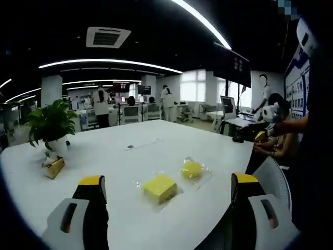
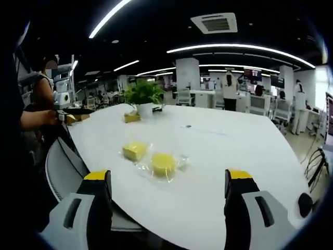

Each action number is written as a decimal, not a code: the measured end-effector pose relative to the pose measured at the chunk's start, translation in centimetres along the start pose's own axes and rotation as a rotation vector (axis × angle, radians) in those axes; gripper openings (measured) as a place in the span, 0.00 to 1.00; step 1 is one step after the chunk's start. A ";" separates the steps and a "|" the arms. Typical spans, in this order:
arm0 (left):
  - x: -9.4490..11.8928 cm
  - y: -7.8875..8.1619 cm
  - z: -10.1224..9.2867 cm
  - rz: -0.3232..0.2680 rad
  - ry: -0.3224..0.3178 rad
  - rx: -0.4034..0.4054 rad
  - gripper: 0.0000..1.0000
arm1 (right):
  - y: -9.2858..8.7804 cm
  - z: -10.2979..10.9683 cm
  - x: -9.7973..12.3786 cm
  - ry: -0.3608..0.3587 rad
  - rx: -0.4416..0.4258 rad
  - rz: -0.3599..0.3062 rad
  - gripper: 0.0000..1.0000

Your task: Compare the silicone blocks by pressing each to a similar depth, holding the contact briefly, and releasing to observe deformation and rebound differences across the visible hardness samples.

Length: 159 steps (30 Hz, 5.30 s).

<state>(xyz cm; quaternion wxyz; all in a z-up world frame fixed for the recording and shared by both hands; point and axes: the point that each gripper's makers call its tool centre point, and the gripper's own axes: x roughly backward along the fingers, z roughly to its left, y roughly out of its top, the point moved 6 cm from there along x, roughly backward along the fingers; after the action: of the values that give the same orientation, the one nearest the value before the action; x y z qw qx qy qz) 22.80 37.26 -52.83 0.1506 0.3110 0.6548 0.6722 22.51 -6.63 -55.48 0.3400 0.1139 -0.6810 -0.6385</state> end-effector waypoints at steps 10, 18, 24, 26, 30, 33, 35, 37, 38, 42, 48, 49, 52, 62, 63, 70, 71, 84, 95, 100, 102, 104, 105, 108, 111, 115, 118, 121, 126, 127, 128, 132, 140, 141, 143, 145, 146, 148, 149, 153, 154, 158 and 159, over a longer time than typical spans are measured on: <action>-0.5 -1.0 -1.6 0.044 -0.060 -0.023 0.99 | 0.1 0.8 -1.7 0.072 0.046 0.000 0.85; -1.6 -3.1 -3.3 0.128 -0.165 0.042 0.99 | -1.3 1.0 -2.2 0.142 -0.011 0.070 0.84; -1.5 -4.8 -3.5 0.208 -0.200 0.083 0.99 | -3.3 0.3 -2.0 0.154 -0.010 0.164 0.83; -1.6 -4.8 -3.8 0.208 -0.216 0.100 0.99 | -3.3 0.2 -2.0 0.158 -0.006 0.166 0.82; -2.2 -5.1 -4.0 0.227 -0.231 0.100 0.99 | -3.2 0.1 -2.1 0.163 -0.017 0.166 0.82; -2.8 -5.2 -3.9 0.229 -0.228 0.125 0.99 | -3.3 -0.2 -2.1 0.167 -0.016 0.179 0.82; -3.1 -5.2 -4.0 0.227 -0.234 0.133 0.99 | -3.3 -0.4 -2.1 0.163 -0.013 0.184 0.82; -3.6 -5.2 -4.2 0.227 -0.253 0.168 0.99 | -3.2 -0.7 -2.1 0.158 -0.015 0.186 0.81; -3.8 -5.2 -4.3 0.228 -0.261 0.178 0.99 | -3.1 -0.8 -2.1 0.156 -0.017 0.189 0.80; -5.3 -5.4 -4.3 0.262 -0.269 0.260 0.89 | -3.1 -1.1 -2.2 0.147 -0.013 0.193 0.79; -8.5 -4.4 -5.5 0.239 -0.346 0.450 0.83 | -3.1 -1.2 -2.4 0.150 -0.018 0.196 0.76; -9.2 -4.3 -5.7 0.246 -0.355 0.421 0.82 | -3.2 -1.2 -2.4 0.149 -0.018 0.200 0.77; -11.0 -4.4 -5.9 0.280 -0.374 0.390 0.81 | -3.3 -1.3 -2.4 0.146 -0.021 0.204 0.76; -16.6 -4.1 -5.3 0.318 -0.359 0.542 0.74 | -4.4 -1.3 -2.1 0.135 -0.054 0.226 0.73; -17.3 -4.1 -5.3 0.330 -0.359 0.556 0.74 | -4.5 -1.4 -2.1 0.132 -0.057 0.228 0.73; -21.0 -4.6 -3.9 0.389 -0.246 0.560 0.67 | -4.4 -1.7 -1.7 0.112 -0.066 0.216 0.71; -21.8 -4.8 -3.7 0.407 -0.237 0.560 0.67 | -4.4 -1.7 -1.7 0.111 -0.068 0.217 0.71; -26.8 -6.9 -3.8 0.506 -0.190 0.694 0.62 | -4.5 -2.4 -0.7 0.087 -0.073 0.234 0.69; -29.1 -8.2 -2.7 0.525 -0.126 0.847 0.59 | -4.7 -2.7 -1.0 0.086 -0.070 0.251 0.67; -30.0 -8.7 -2.4 0.518 -0.091 0.908 0.53 | -4.5 -2.9 -0.9 0.080 -0.071 0.245 0.67; -30.3 -8.7 -2.4 0.512 -0.088 0.918 0.49 | -4.5 -3.2 -0.7 0.069 -0.074 0.245 0.67; -30.6 -8.7 -2.4 0.509 -0.080 0.964 0.47 | -4.6 -3.4 -0.6 0.063 -0.079 0.244 0.67; -30.8 -8.7 -2.3 0.503 -0.075 0.989 0.47 | -4.6 -3.5 -0.6 0.061 -0.080 0.245 0.67; -31.2 -8.9 -2.5 0.513 -0.079 1.001 0.47 | -4.8 -3.6 -0.5 0.056 -0.078 0.252 0.66; -31.3 -9.1 -2.7 0.522 -0.084 1.001 0.46 | -4.9 -3.6 -0.5 0.057 -0.084 0.254 0.66; -31.6 -9.3 -2.7 0.525 -0.086 1.019 0.41 | -5.0 -3.6 -0.5 0.058 -0.083 0.258 0.65; -31.7 -9.5 -2.8 0.536 -0.087 1.025 0.36 | -5.0 -3.6 -0.5 0.060 -0.083 0.256 0.65; -31.7 -9.7 -2.7 0.550 -0.089 1.008 0.33 | -4.9 -3.6 -0.5 0.061 -0.082 0.254 0.64; -31.7 -10.1 -3.3 0.586 -0.121 0.981 0.26 | -5.1 -3.7 -0.4 0.058 -0.085 0.262 0.63; -31.6 -10.3 -3.3 0.585 -0.117 0.982 0.22 | -5.2 -3.7 -0.4 0.058 -0.085 0.263 0.63; -31.6 -10.4 -3.2 0.578 -0.107 0.998 0.20 | -5.2 -3.7 -0.4 0.059 -0.085 0.262 0.63; -31.8 -10.6 -3.4 0.557 -0.095 1.070 0.17 | -5.3 -3.4 -0.5 0.068 -0.076 0.271 0.62; -31.9 -10.7 -3.2 0.547 -0.076 1.079 0.10 | -5.2 -3.7 -0.3 0.062 -0.082 0.271 0.61; -31.9 -10.7 -3.1 0.544 -0.076 1.081 0.10 | -5.2 -3.7 -0.3 0.060 -0.083 0.272 0.61; -31.9 -10.7 -3.1 0.538 -0.075 1.088 0.08 | -5.3 -3.7 -0.3 0.060 -0.082 0.272 0.61; -31.9 -10.7 -3.2 0.536 -0.078 1.089 0.08 | -5.3 -3.6 -0.3 0.063 -0.078 0.274 0.61; -31.9 -10.6 -3.2 0.535 -0.079 1.083 0.07 | -5.4 -3.5 -0.4 0.066 -0.079 0.275 0.61; -31.9 -10.6 -3.3 0.534 -0.083 1.071 0.06 | -5.4 -3.4 -0.5 0.070 -0.082 0.277 0.60; -31.9 -10.6 -3.3 0.531 -0.087 1.059 0.05 | -5.4 -3.3 -0.5 0.072 -0.082 0.277 0.60; -31.9 -10.4 -3.4 0.525 -0.108 0.994 0.03 | -5.6 -3.1 -0.6 0.078 -0.079 0.280 0.59; -31.8 -10.4 -3.4 0.526 -0.112 0.973 0.02 | -5.6 -3.1 -0.6 0.078 -0.080 0.280 0.59; -31.6 -10.1 -3.7 0.516 -0.135 0.904 0.00 | -5.5 -3.2 -0.6 0.075 -0.084 0.275 0.59; -31.6 -10.0 -3.7 0.512 -0.143 0.895 0.00 | -5.5 -3.3 -0.6 0.073 -0.087 0.274 0.59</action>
<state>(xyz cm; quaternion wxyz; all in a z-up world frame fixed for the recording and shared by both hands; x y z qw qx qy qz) 42.49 16.03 -69.37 -0.1218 0.5403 0.7691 0.3190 23.39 -9.74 -61.02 0.4532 0.0281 -0.6490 -0.6104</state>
